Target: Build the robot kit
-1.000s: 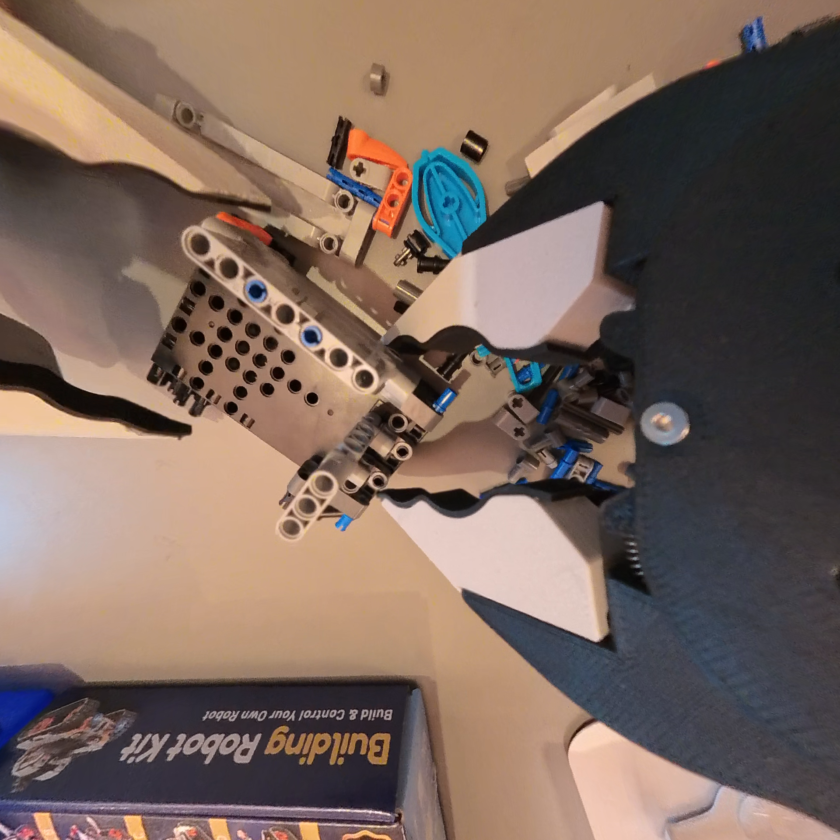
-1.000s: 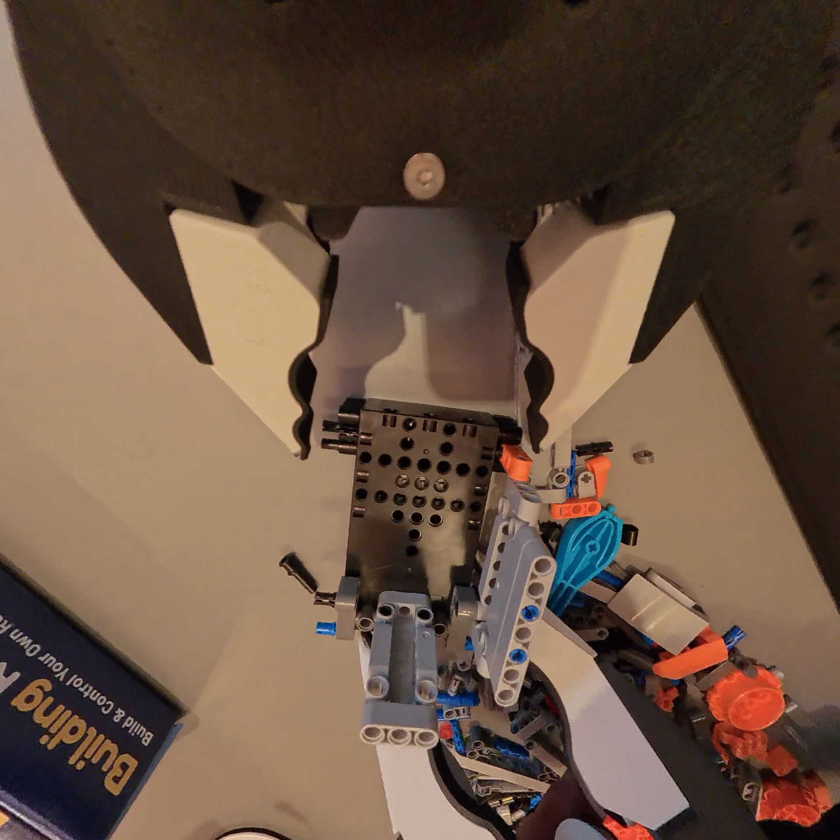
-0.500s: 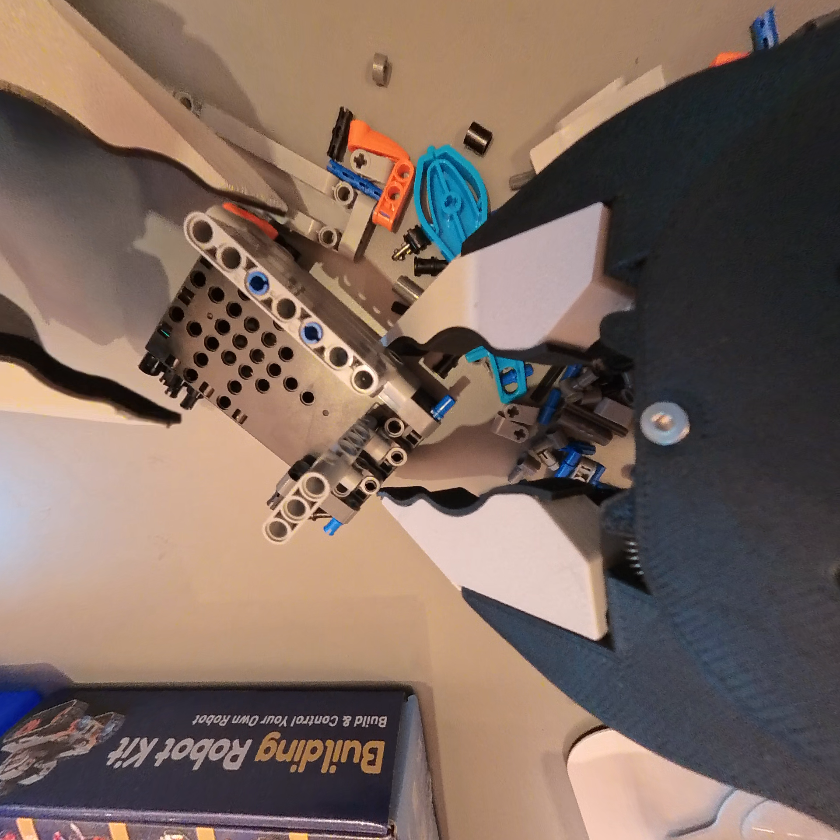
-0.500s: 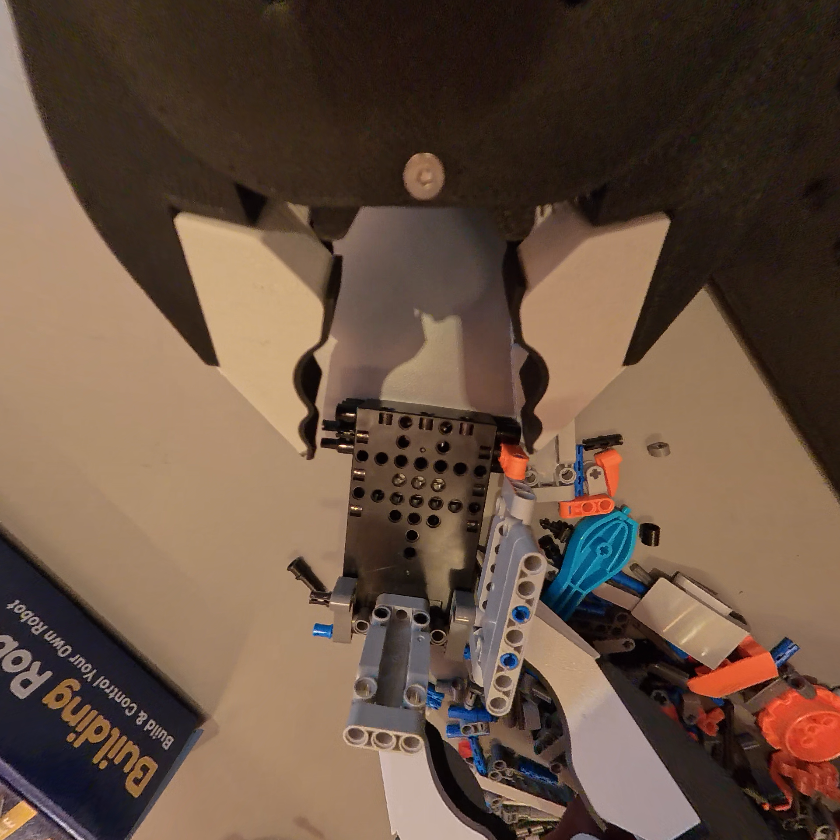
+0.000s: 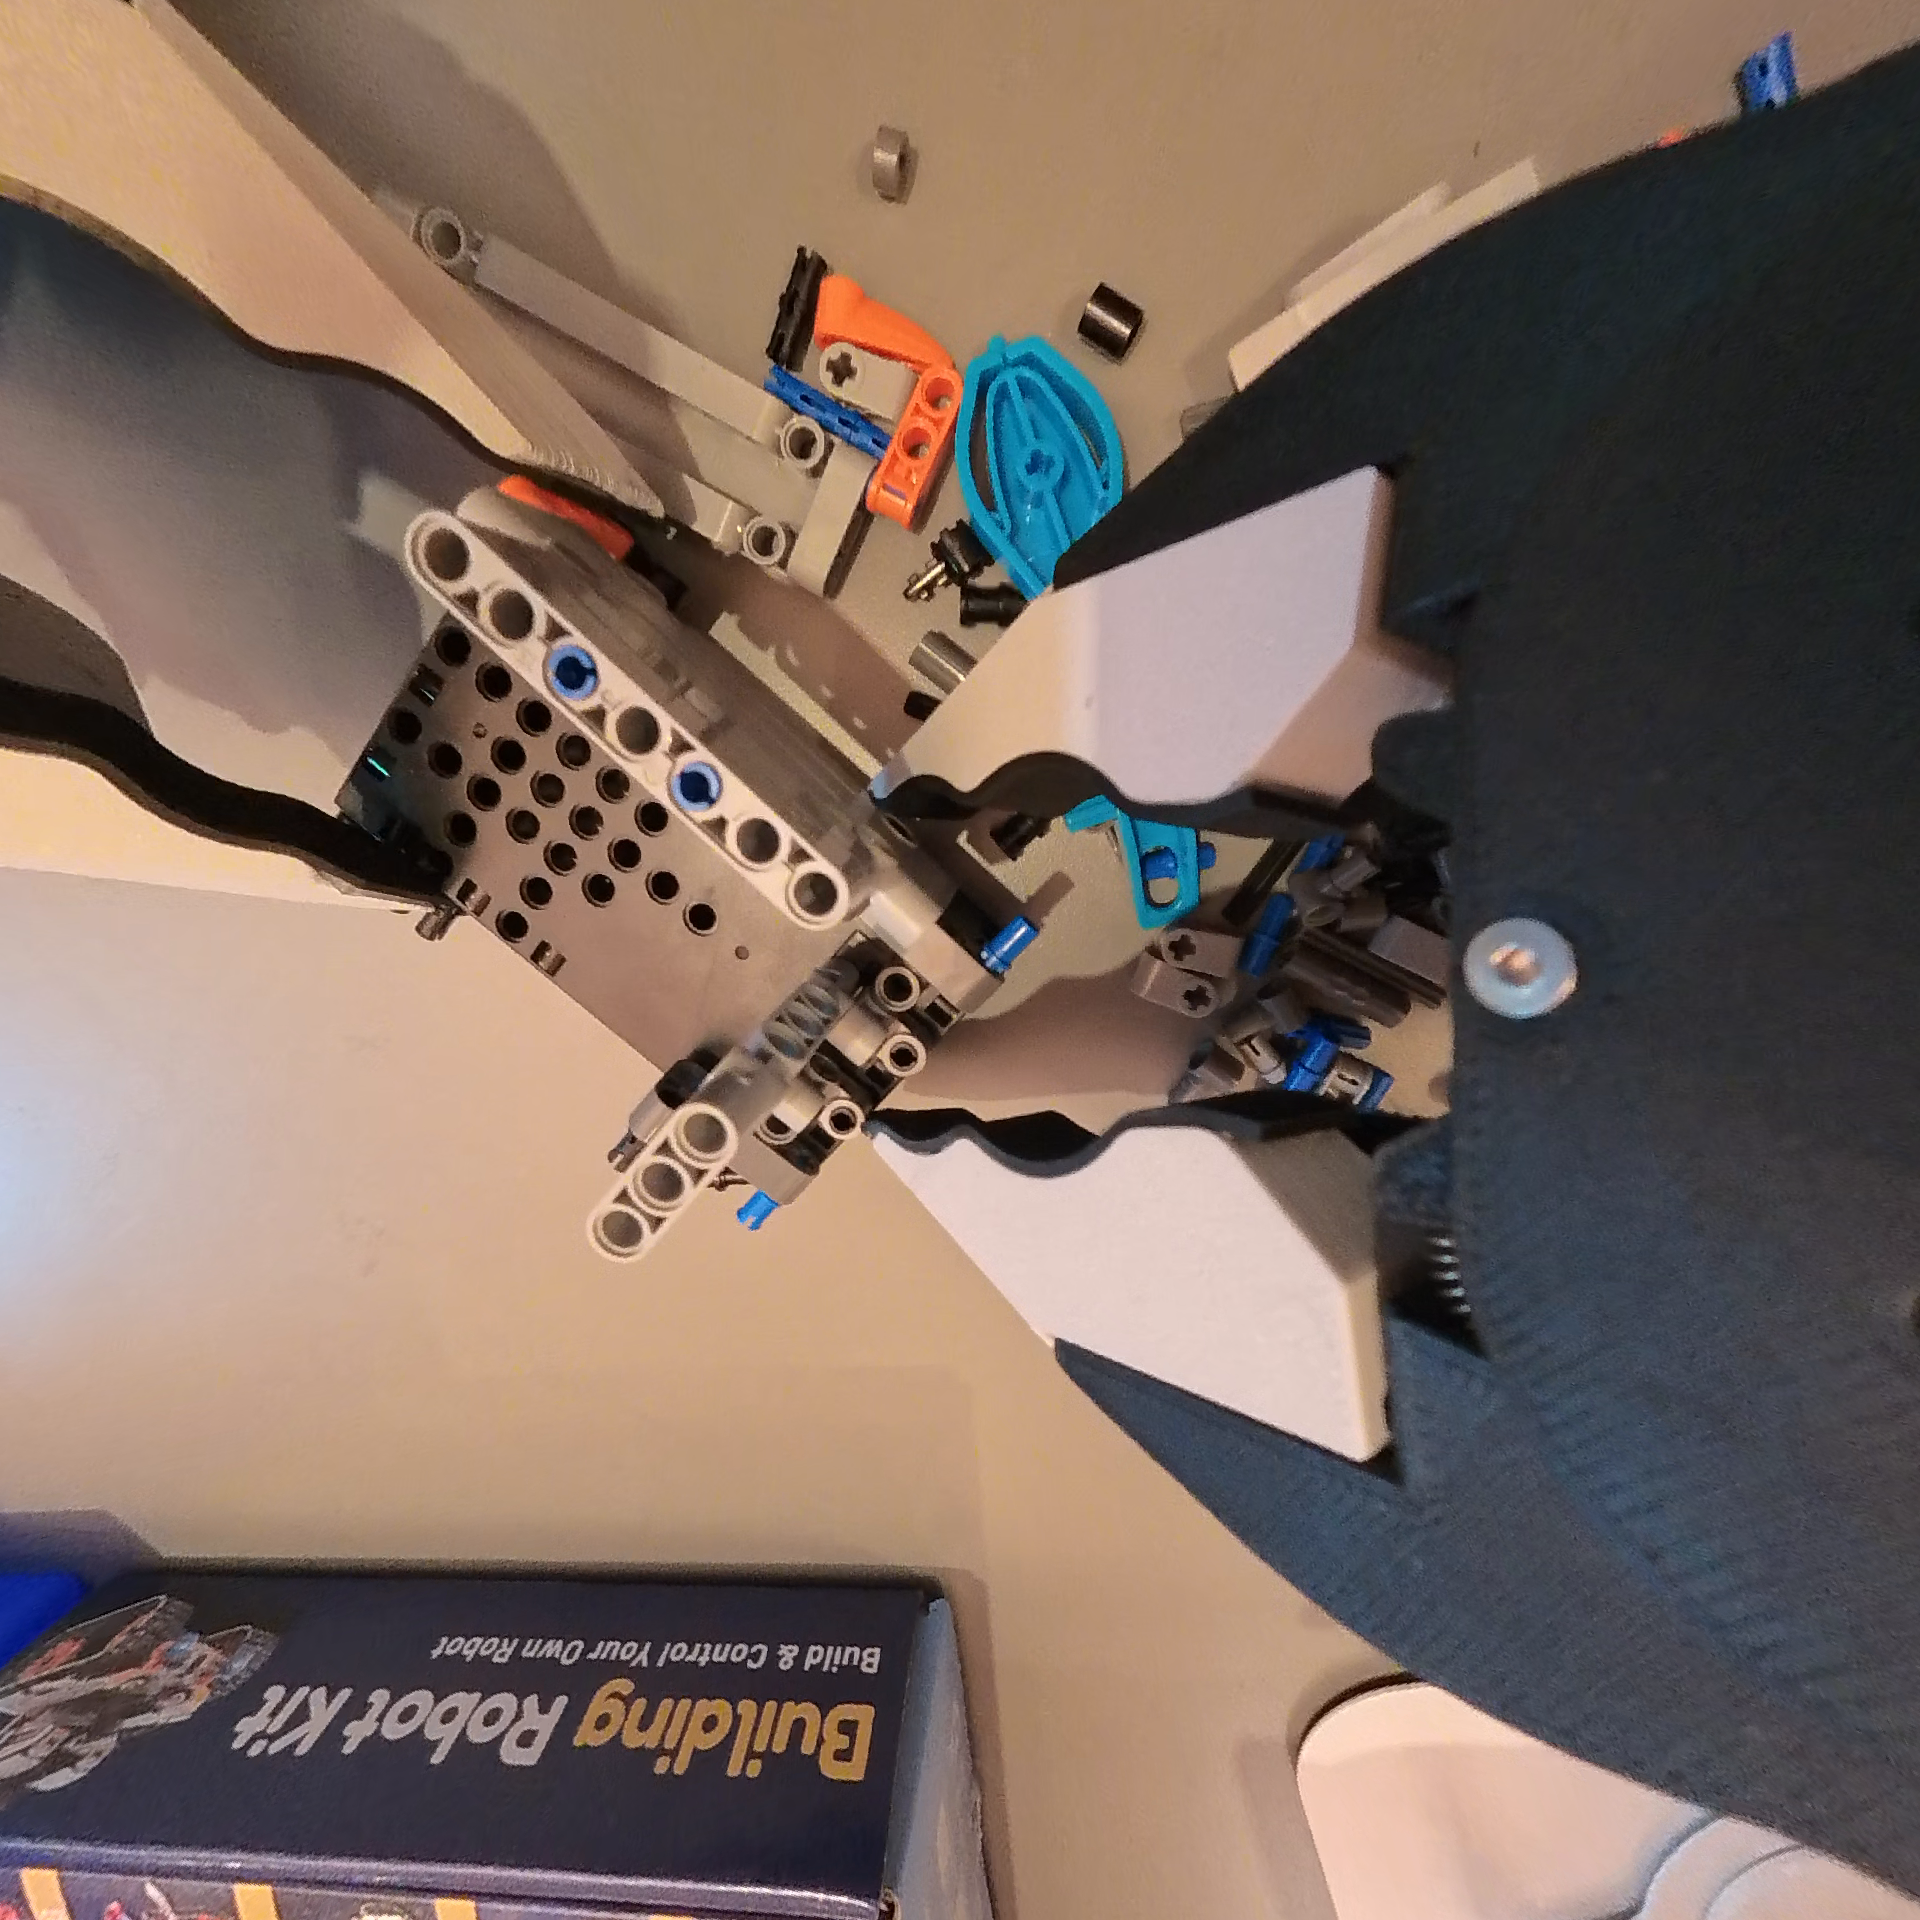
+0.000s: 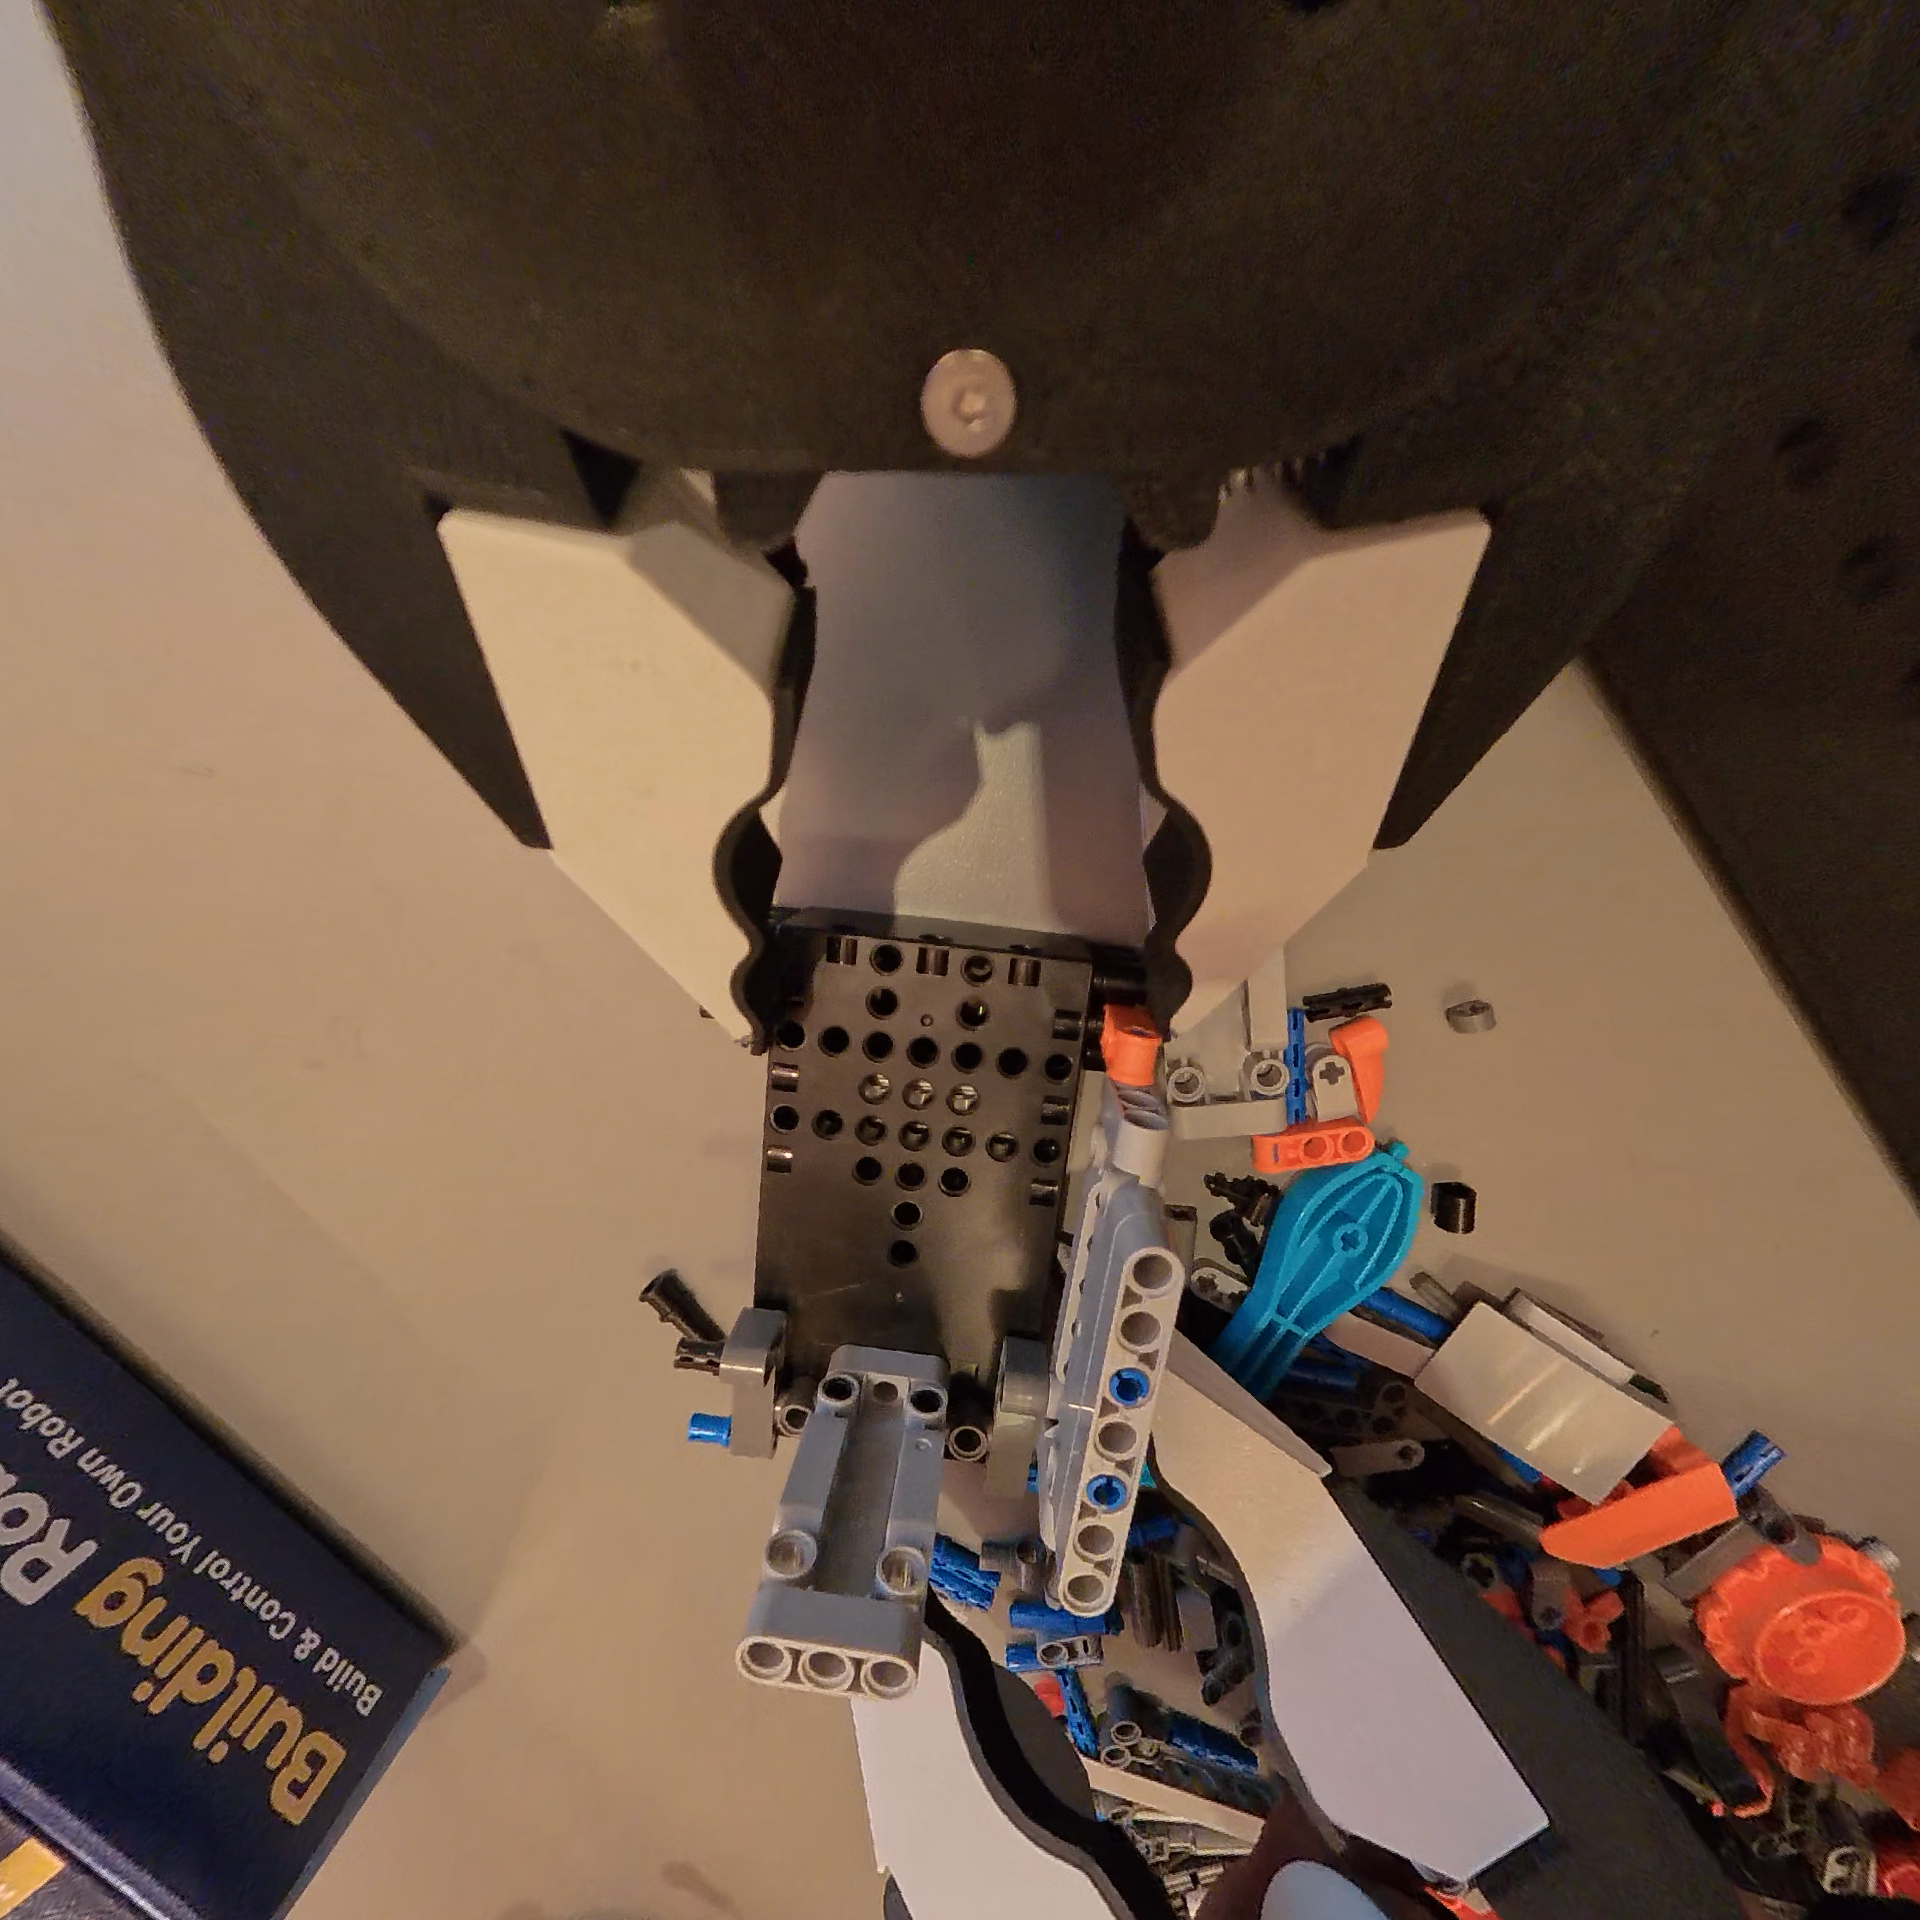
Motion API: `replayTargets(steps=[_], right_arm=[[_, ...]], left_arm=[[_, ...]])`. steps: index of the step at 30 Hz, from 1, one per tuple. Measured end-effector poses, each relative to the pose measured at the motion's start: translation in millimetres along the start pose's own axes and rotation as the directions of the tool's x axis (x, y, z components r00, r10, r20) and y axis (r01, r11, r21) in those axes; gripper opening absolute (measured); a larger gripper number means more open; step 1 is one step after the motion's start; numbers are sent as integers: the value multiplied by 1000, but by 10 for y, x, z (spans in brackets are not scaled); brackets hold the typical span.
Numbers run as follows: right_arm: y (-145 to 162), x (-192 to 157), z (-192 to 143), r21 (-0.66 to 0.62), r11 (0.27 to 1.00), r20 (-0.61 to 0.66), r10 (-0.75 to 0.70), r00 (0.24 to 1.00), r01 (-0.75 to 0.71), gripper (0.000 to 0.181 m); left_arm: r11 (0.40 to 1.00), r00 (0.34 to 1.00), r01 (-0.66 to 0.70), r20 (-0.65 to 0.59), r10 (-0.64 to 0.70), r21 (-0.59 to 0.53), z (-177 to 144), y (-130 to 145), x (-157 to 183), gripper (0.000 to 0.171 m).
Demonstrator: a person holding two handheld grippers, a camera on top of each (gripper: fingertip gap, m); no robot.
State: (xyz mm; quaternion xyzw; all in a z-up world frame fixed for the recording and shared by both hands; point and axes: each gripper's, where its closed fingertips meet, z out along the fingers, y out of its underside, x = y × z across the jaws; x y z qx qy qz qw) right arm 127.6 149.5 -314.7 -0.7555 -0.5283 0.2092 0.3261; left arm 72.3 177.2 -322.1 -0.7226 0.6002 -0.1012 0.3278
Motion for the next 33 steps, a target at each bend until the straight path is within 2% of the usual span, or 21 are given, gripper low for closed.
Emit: replayTargets(steps=[13,18,19,20,21,23,26,33], right_arm=[[2,13,6,-3,1000,-3,-14,1000,14,67],[-43,31,-15,75,993,115,84,990,-93,70],[-38,16,-10,76,991,145,101,984,-113,72],[-14,17,4,61,989,162,126,979,-138,83],[12,39,7,48,990,155,126,980,-135,88],[14,100,-37,62,990,126,120,985,-129,79],[24,129,-51,54,993,80,97,992,-102,79],[46,172,-42,17,999,-27,43,999,-42,82]], left_arm=[[1000,1000,15,2,-15,11,6,-4,0,52],[1000,1000,22,7,-22,9,14,-17,-27,56],[1000,1000,30,-5,-30,8,22,-18,-16,51],[999,999,43,-13,-43,20,28,-43,-9,52],[998,999,51,-21,-50,25,34,-61,-1,51],[1000,1000,26,-4,-26,8,29,-54,-24,52],[999,1000,24,-13,-24,36,8,-115,-4,50],[1000,998,1,70,0,-19,-11,-101,-77,51]])
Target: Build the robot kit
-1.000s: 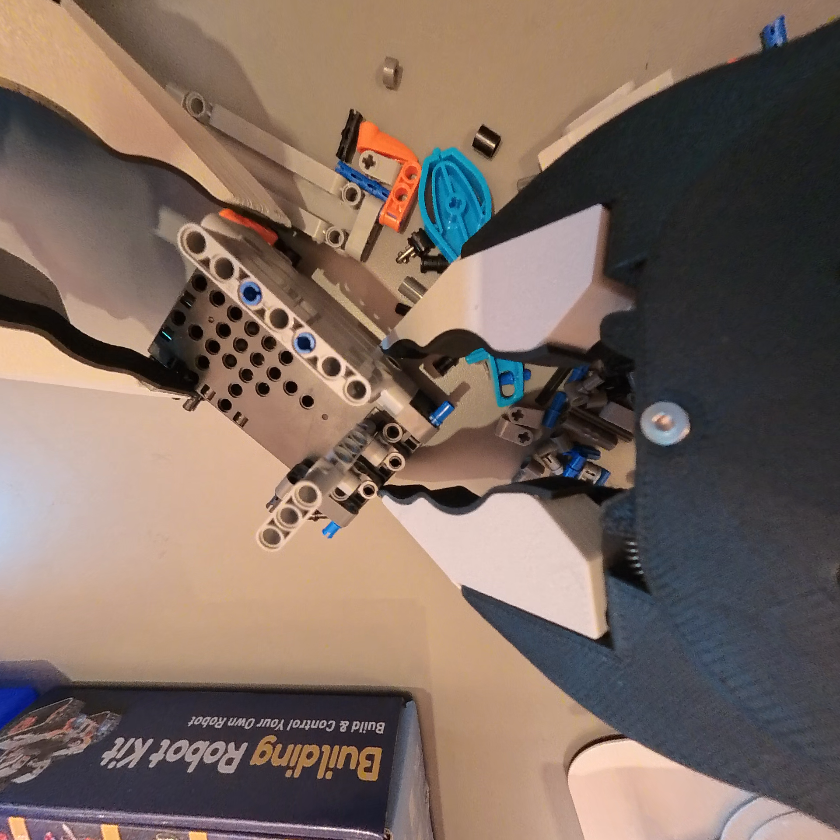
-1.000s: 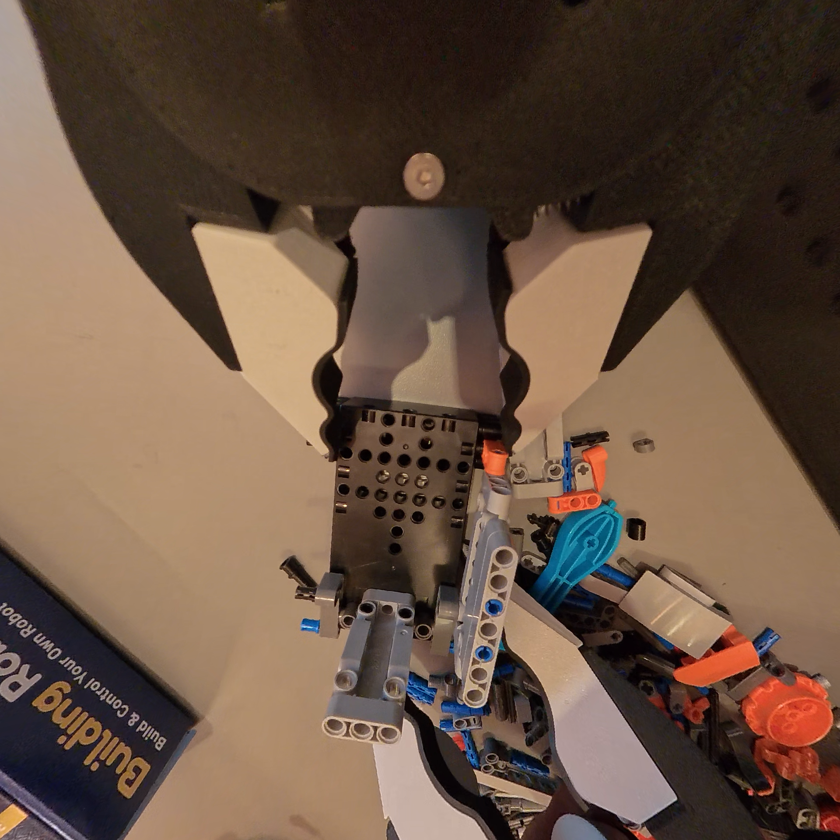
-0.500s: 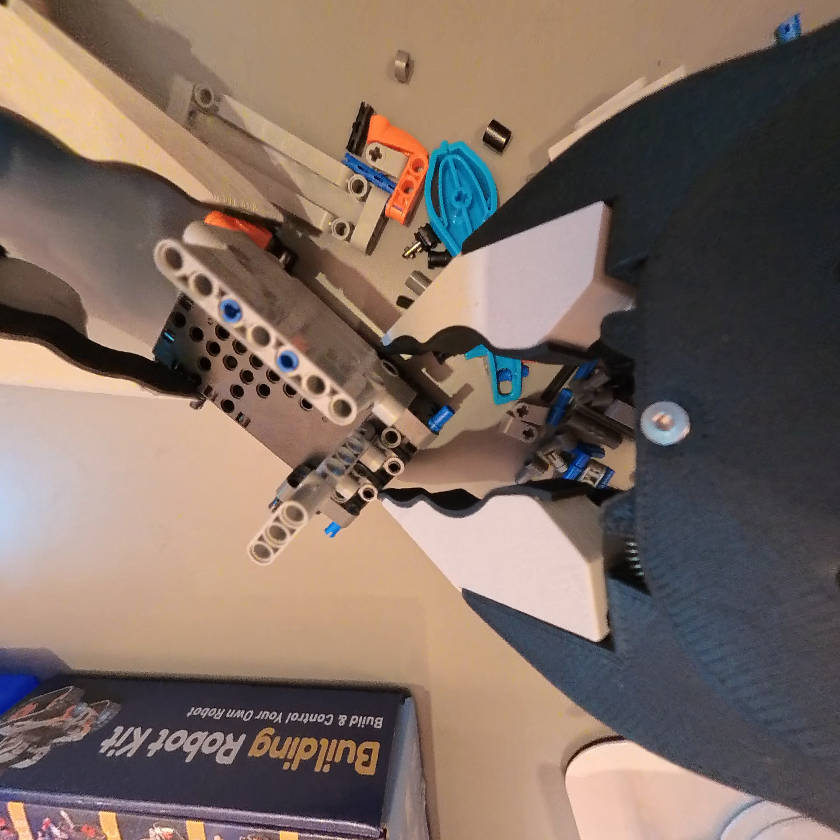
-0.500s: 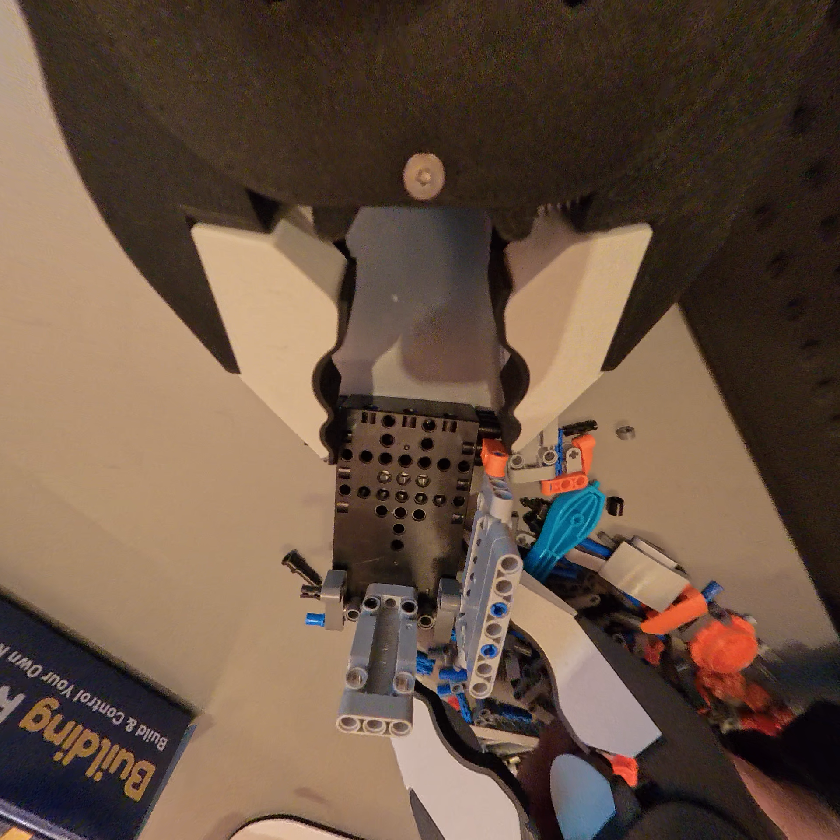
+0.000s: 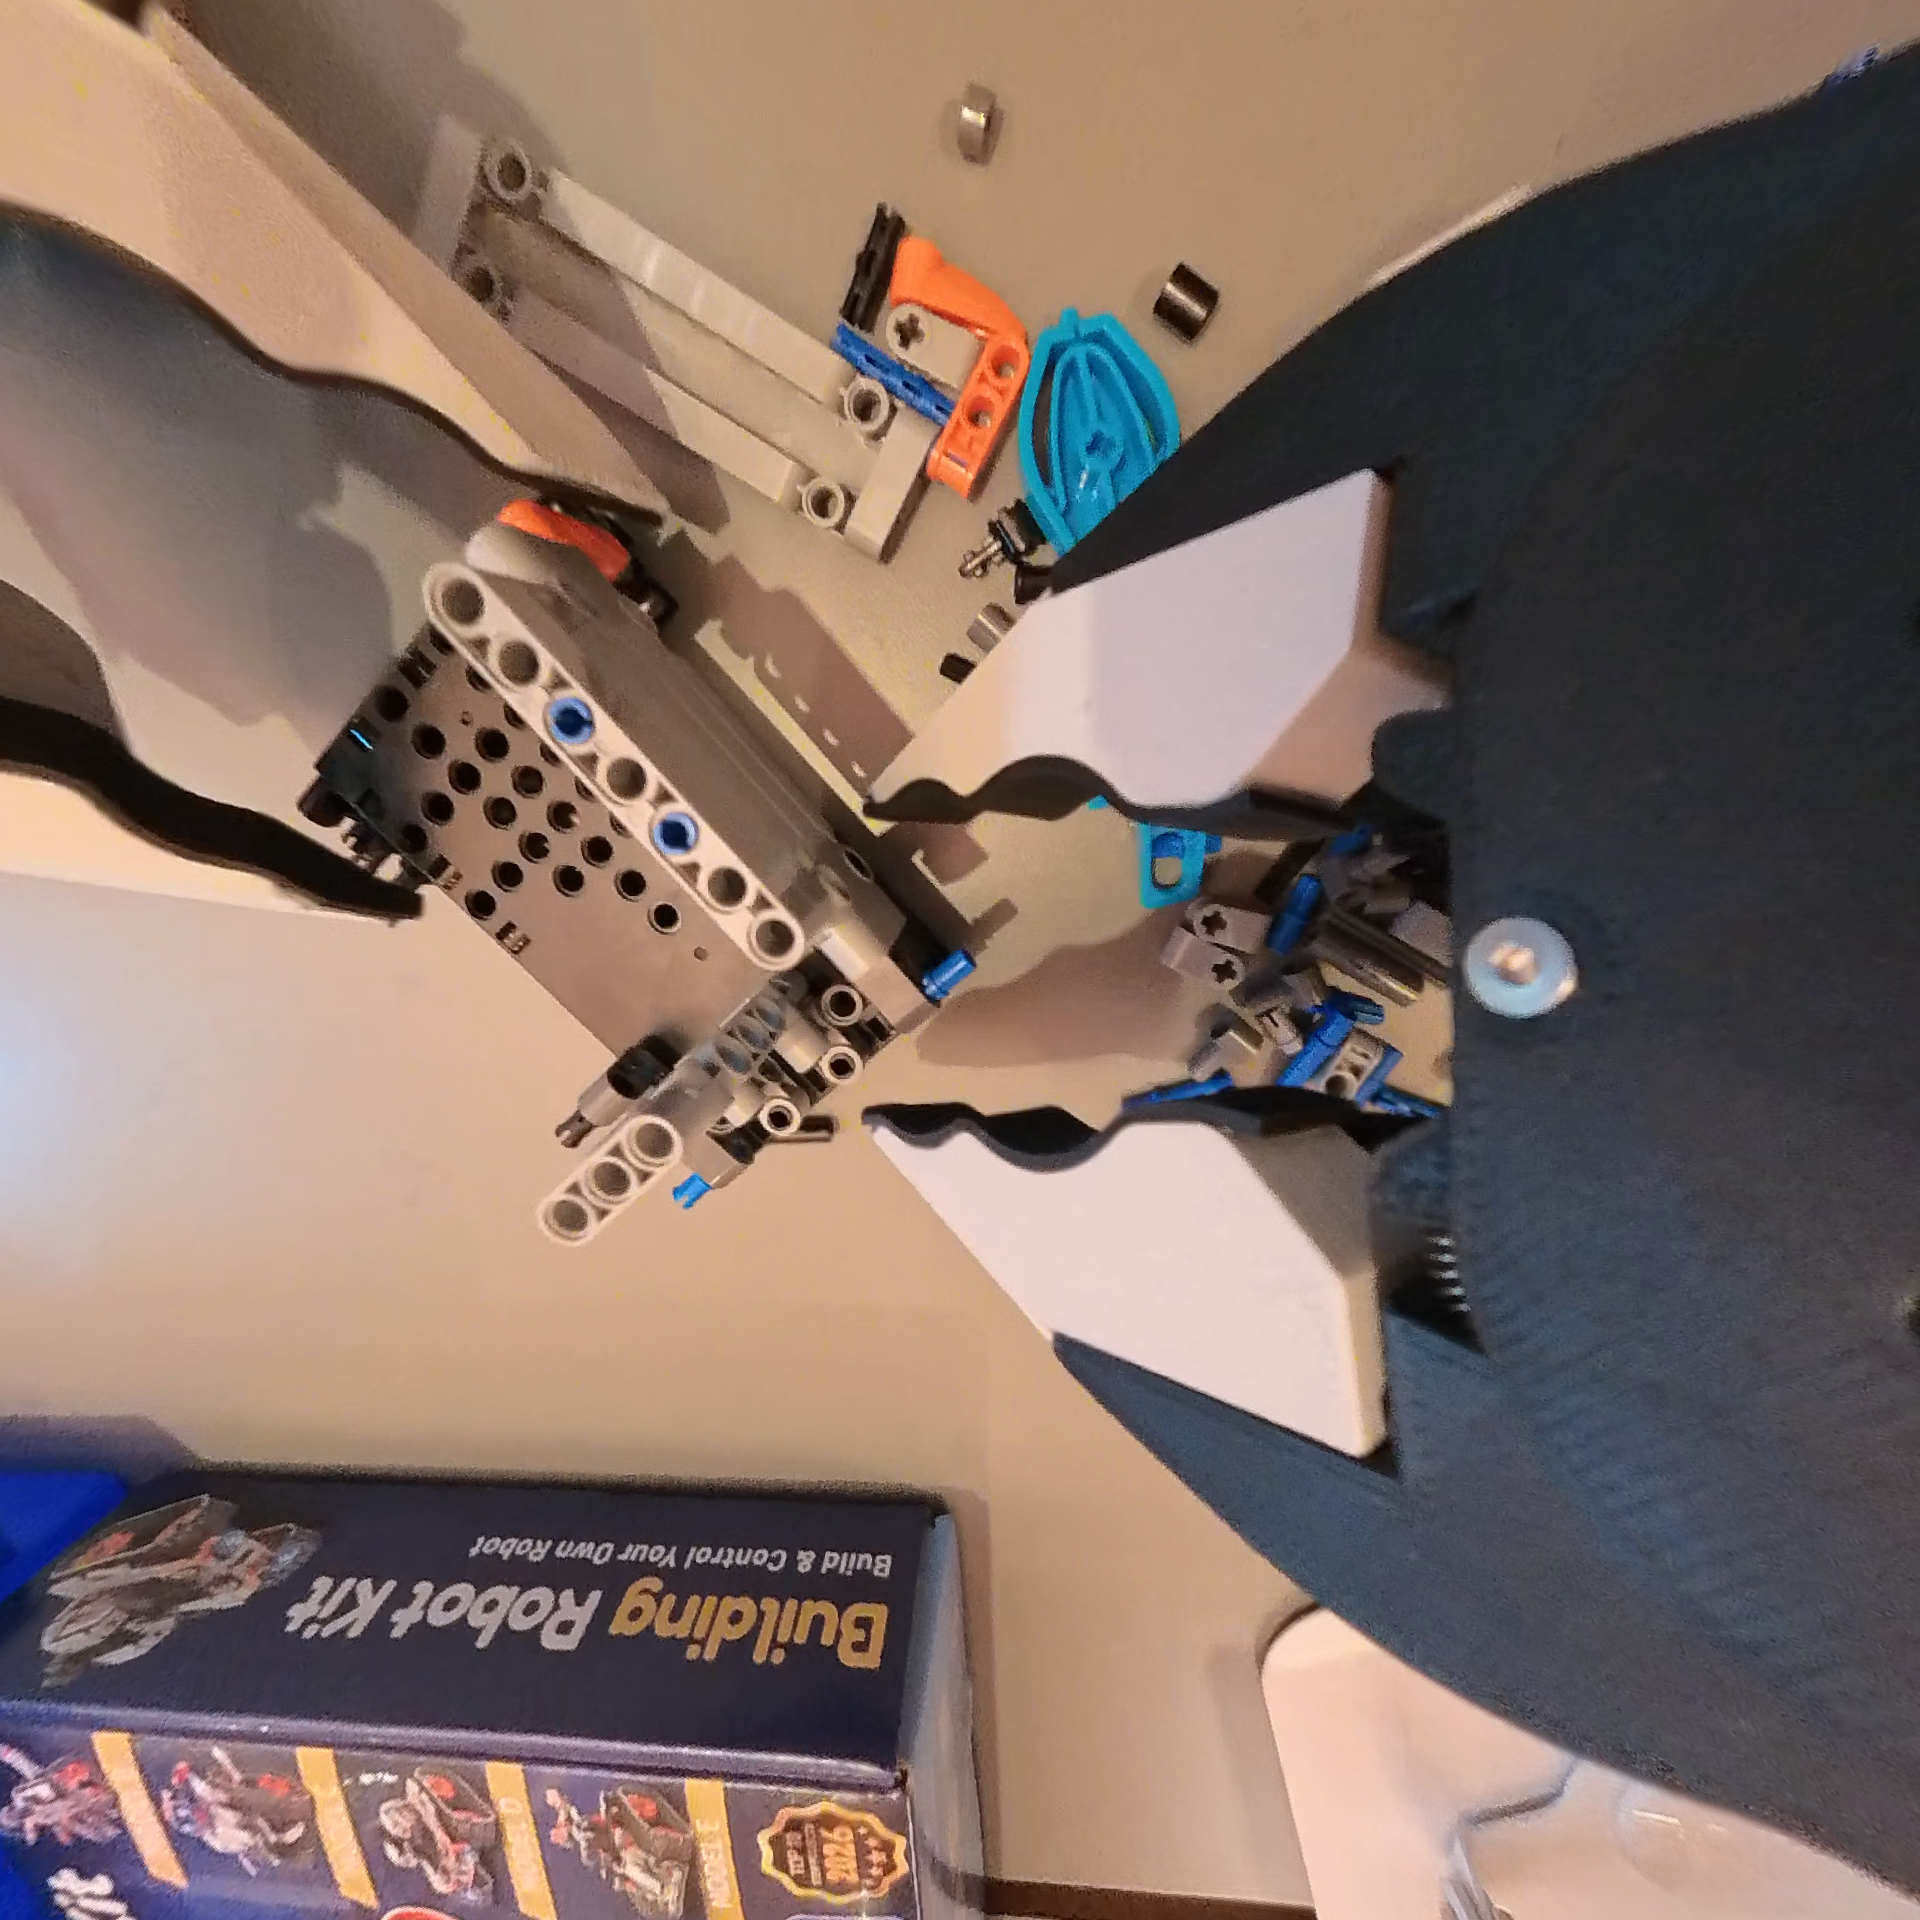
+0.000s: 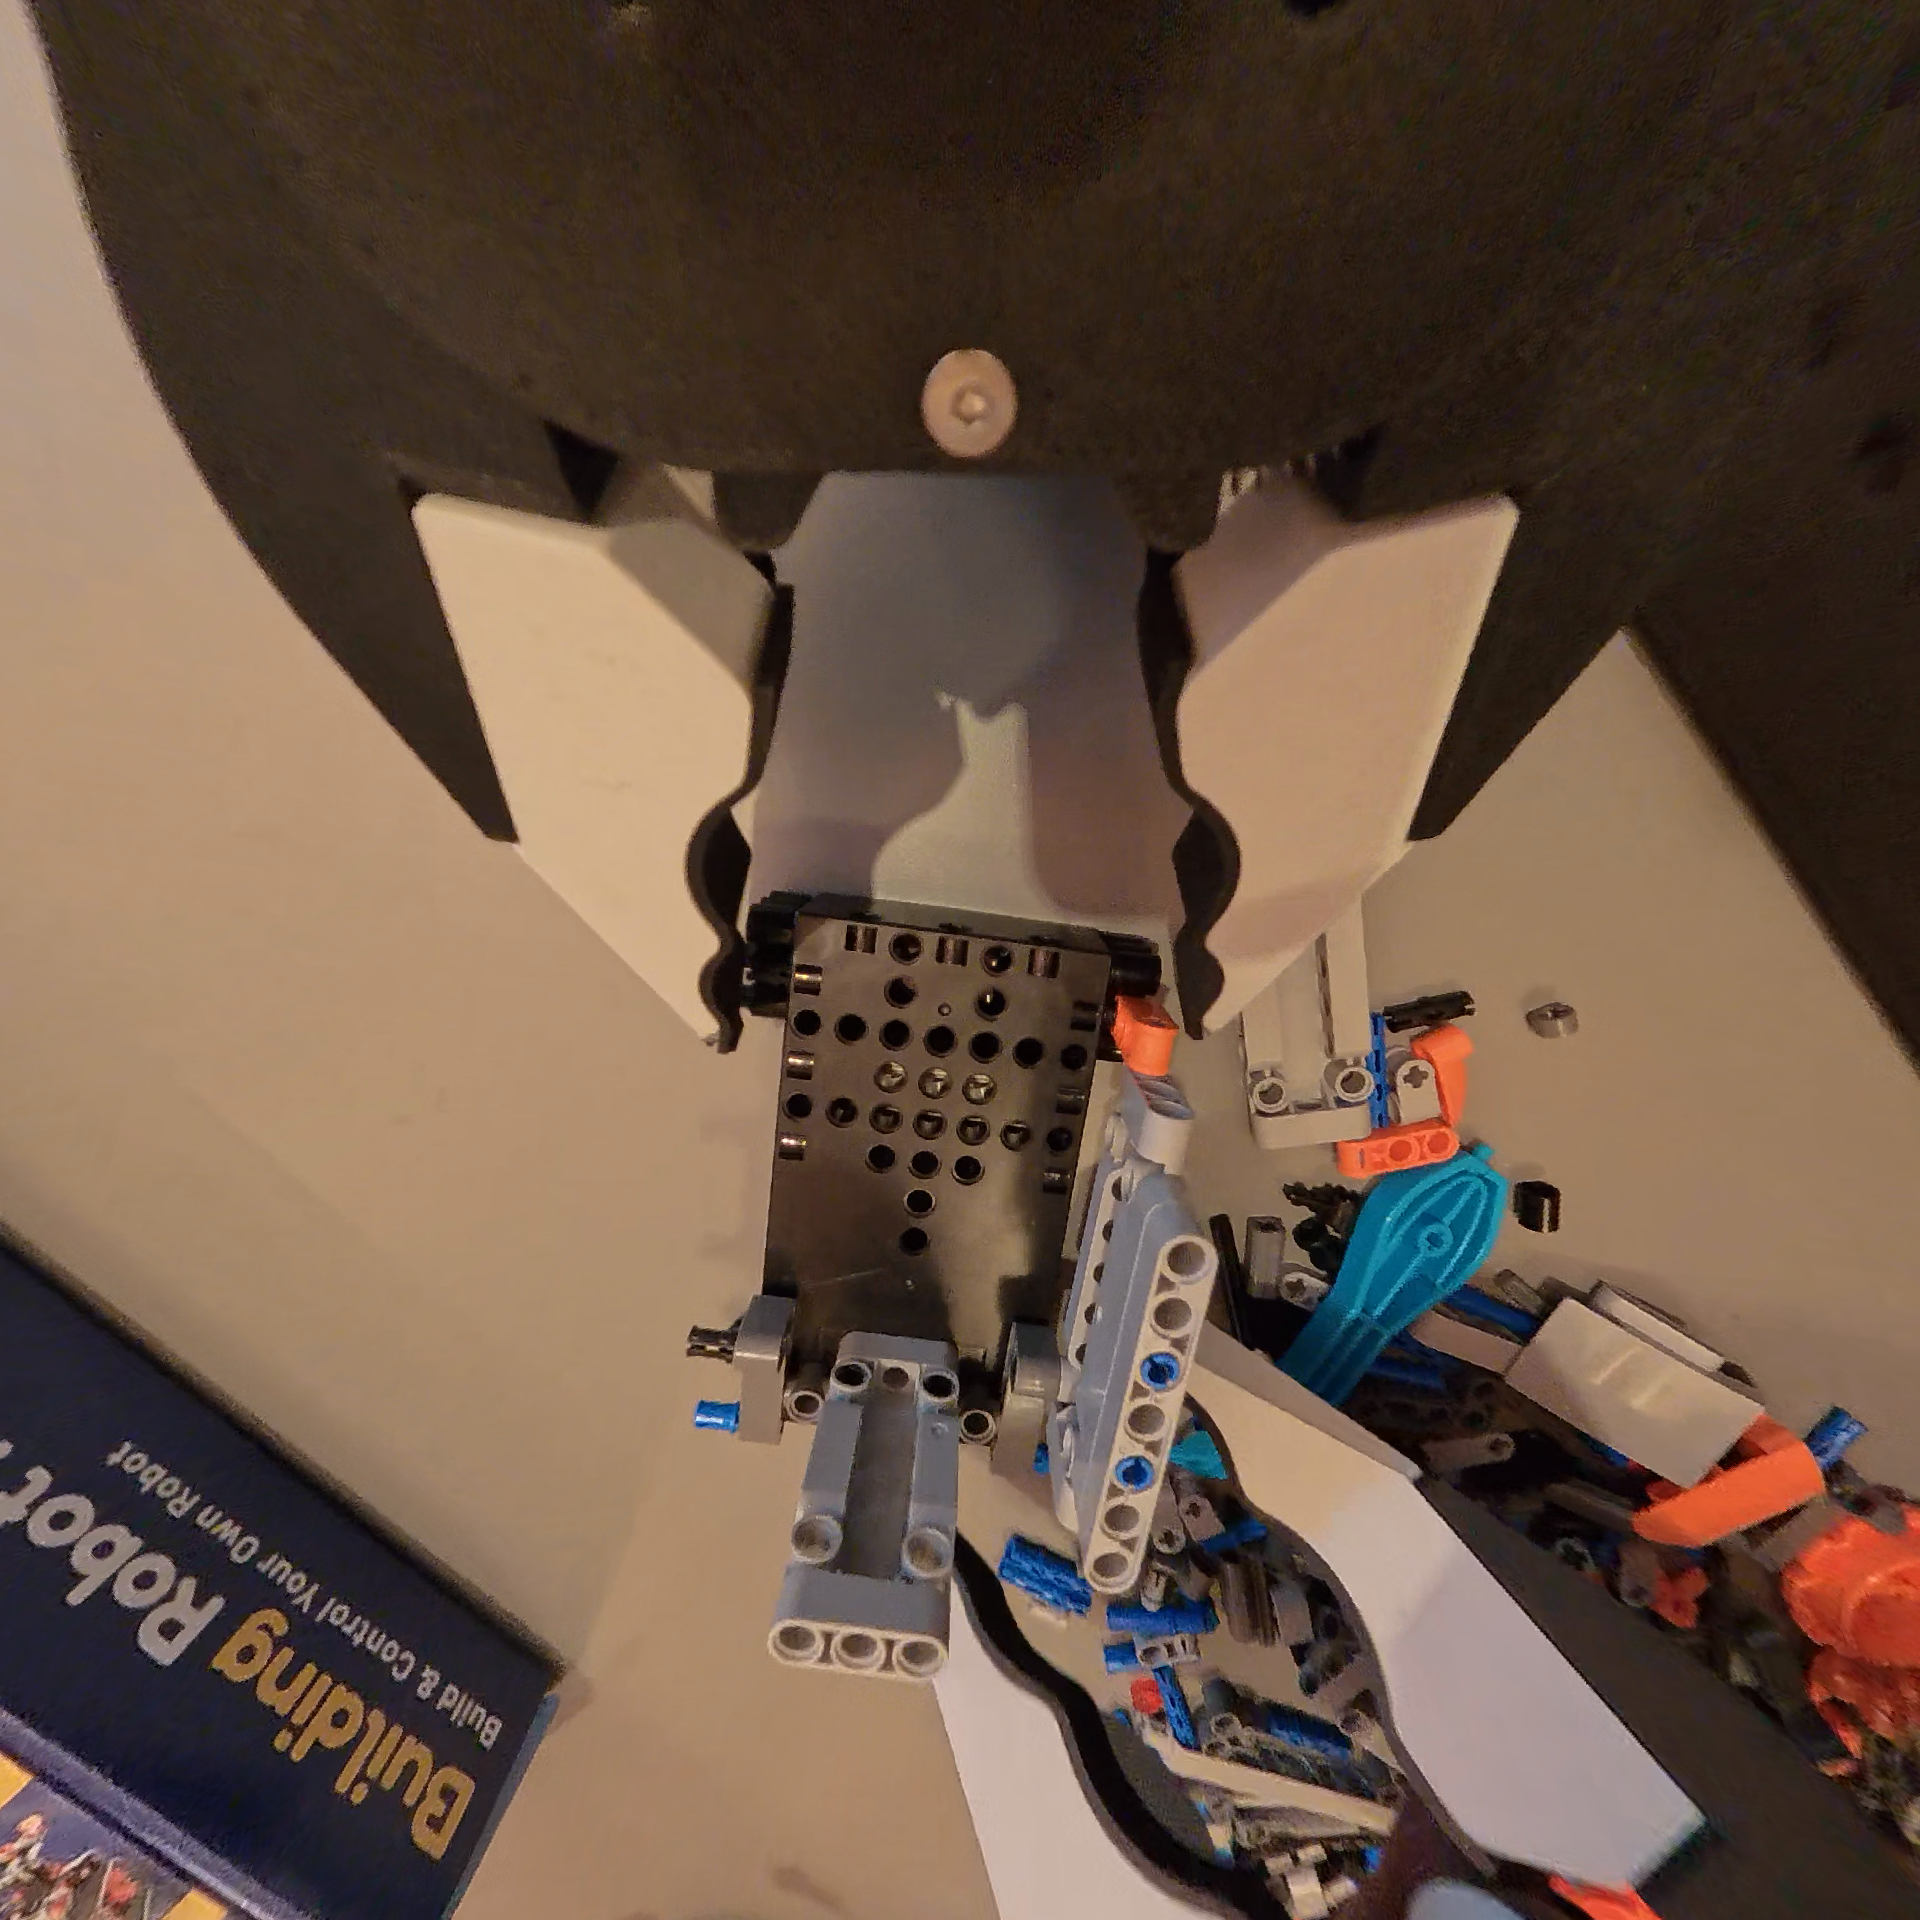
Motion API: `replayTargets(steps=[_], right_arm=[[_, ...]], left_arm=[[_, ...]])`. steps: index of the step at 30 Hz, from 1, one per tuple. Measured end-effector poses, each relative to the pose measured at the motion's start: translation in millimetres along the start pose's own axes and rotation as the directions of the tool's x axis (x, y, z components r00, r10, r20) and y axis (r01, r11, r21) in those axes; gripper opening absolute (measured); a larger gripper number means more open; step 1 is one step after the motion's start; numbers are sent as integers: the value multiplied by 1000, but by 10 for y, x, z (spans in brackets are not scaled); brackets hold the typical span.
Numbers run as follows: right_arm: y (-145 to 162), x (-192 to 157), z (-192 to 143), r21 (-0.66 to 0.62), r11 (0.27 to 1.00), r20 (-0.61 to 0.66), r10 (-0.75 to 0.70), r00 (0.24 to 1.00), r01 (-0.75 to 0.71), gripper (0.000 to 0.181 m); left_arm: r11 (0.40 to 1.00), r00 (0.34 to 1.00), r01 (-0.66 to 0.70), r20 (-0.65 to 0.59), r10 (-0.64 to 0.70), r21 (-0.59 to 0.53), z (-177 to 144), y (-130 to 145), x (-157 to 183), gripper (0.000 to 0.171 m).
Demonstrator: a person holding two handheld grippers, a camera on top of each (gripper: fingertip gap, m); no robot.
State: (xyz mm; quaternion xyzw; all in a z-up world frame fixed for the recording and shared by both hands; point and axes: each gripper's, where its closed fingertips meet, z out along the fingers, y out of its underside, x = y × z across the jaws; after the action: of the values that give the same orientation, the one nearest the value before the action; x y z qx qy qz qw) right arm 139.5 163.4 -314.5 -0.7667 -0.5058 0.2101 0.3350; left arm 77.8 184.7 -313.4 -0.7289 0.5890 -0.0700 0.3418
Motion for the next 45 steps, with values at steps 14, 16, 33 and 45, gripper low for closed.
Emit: replayTargets(steps=[14,16,33,45], right_arm=[[-16,-13,19,-20,1000,-11,-4,1000,4,69],[-17,-11,19,-23,1000,-13,1,1000,-1,68],[-17,-155,-47,52,999,147,-1,989,-7,96],[19,-97,-76,49,999,115,0,993,-6,71]], left_arm=[[1000,1000,9,24,-10,25,37,-96,66,60],[1000,1000,9,28,-10,27,41,-100,66,60],[999,998,39,51,-41,39,17,-134,91,97],[991,994,101,39,-104,86,120,-270,222,107]])
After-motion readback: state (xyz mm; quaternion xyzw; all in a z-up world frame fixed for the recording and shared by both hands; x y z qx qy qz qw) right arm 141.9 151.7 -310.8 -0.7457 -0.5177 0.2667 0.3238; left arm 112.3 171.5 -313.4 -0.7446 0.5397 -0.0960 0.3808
